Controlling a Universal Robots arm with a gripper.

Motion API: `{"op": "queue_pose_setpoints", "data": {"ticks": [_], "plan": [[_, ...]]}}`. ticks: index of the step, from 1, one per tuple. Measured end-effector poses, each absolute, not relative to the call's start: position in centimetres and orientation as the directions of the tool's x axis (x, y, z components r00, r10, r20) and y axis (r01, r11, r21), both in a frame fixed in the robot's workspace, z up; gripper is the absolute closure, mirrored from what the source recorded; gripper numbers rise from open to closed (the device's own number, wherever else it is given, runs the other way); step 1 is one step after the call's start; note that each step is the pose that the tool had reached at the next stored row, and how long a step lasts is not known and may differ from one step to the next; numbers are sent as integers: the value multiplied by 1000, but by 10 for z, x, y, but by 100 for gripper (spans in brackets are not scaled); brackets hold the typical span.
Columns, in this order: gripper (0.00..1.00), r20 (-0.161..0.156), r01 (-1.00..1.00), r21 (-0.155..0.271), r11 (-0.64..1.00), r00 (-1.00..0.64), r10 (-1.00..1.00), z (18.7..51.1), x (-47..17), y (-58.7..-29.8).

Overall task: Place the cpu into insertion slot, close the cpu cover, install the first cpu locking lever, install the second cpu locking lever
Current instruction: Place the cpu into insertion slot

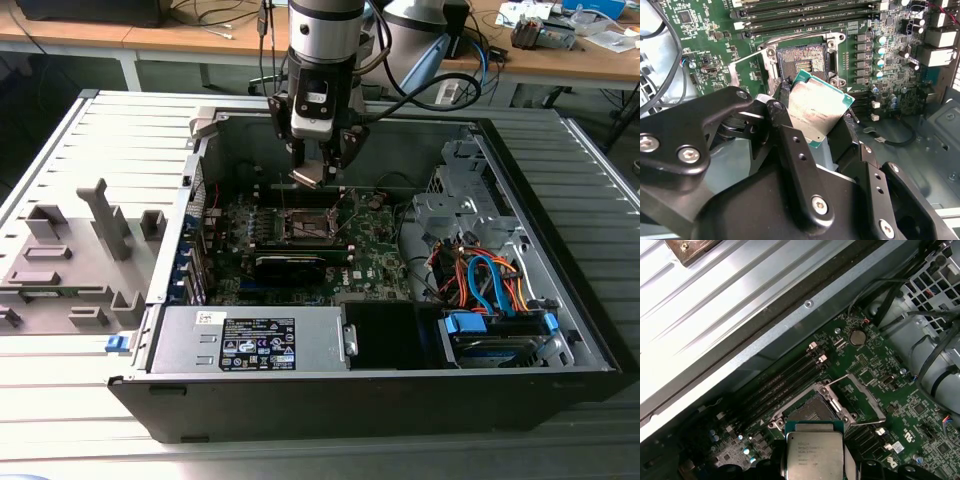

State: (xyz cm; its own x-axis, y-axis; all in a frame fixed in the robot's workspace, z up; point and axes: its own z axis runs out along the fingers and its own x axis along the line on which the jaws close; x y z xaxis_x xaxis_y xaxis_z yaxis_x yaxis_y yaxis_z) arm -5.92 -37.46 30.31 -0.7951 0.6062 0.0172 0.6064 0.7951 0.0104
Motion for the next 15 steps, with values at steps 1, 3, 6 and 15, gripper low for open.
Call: {"op": "queue_pose_setpoints", "data": {"ticks": [1,3,6,15], "plan": [[45,17,608,10,794,-794,607,303,-59,-375],[45,17,610,10,792,-792,610,303,-59,-375],[45,17,615,10,788,-788,615,303,-59,-375],[45,15,642,8,767,-767,642,302,-59,-375]]}}
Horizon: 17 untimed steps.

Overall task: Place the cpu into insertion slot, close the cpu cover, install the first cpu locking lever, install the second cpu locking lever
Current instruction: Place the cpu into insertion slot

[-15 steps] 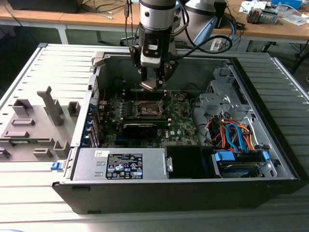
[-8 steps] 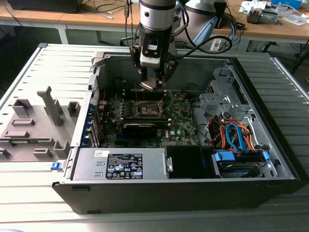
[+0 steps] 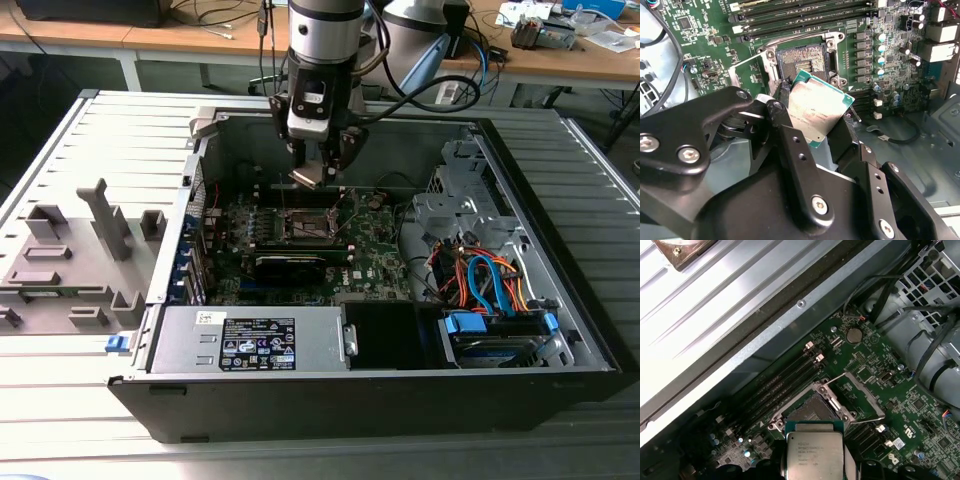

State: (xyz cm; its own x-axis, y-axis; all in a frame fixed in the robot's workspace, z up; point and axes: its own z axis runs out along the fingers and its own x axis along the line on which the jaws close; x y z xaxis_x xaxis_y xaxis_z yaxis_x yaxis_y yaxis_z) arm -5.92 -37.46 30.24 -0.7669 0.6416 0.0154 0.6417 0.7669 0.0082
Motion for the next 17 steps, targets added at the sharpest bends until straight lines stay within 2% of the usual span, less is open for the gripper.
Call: {"op": "queue_pose_setpoints", "data": {"ticks": [17], "plan": [[45,14,700,6,715,-715,699,301,-59,-375]]}}
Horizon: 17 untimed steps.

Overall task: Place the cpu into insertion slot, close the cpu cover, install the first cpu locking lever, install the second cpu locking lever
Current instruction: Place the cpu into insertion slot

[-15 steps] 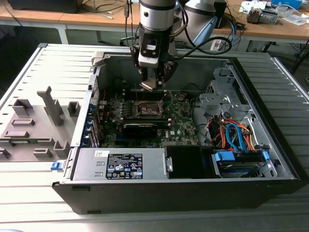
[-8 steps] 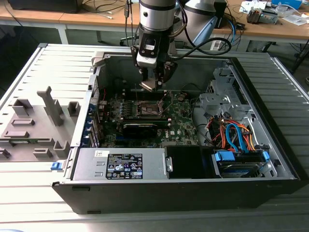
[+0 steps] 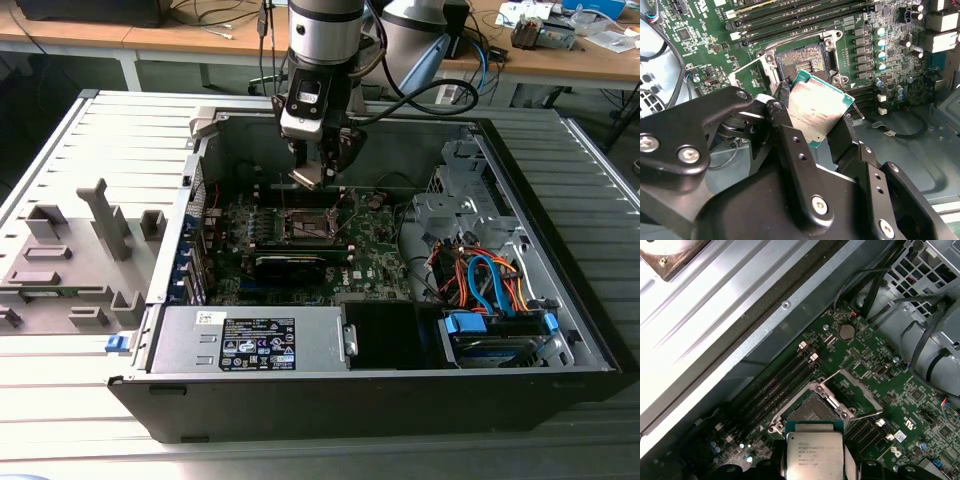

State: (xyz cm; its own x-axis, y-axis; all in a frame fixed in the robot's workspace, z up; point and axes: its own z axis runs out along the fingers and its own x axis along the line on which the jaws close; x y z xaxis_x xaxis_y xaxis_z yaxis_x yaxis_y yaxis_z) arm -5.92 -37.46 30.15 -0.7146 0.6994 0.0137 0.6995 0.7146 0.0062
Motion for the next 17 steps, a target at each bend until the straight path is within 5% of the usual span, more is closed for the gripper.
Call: {"op": "queue_pose_setpoints", "data": {"ticks": [17], "plan": [[45,13,735,6,678,-678,735,301,-59,-375]]}}
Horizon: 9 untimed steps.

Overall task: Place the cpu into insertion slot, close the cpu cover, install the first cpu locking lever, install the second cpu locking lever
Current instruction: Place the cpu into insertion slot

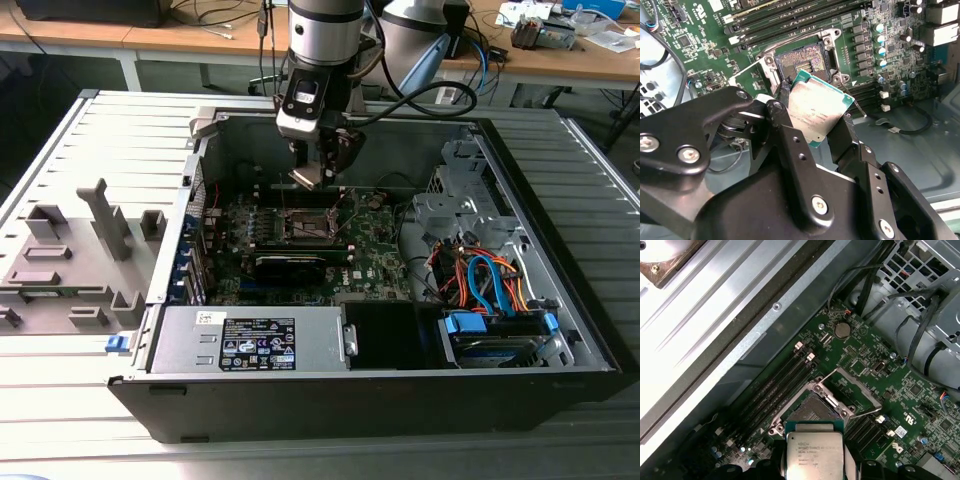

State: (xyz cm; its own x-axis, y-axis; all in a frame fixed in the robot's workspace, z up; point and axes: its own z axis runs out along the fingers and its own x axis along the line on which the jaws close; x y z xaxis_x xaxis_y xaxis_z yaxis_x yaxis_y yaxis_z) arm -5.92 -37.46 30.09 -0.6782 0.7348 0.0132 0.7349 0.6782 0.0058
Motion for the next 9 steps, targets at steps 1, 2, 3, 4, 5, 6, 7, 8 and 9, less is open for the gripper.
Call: {"op": "queue_pose_setpoints", "data": {"ticks": [1,2,3,4,5,6,7,8,9], "plan": [[45,13,737,6,676,-676,737,301,-59,-375],[45,13,738,6,674,-674,738,301,-59,-375],[45,13,740,6,672,-672,740,301,-59,-375],[45,13,742,6,671,-671,742,301,-59,-375],[45,13,743,6,669,-669,743,301,-59,-375],[45,13,745,6,667,-667,745,301,-59,-375],[45,13,746,6,666,-666,746,301,-59,-375],[45,13,748,6,664,-664,748,301,-59,-375],[45,13,757,5,653,-653,757,300,-59,-375]]}}
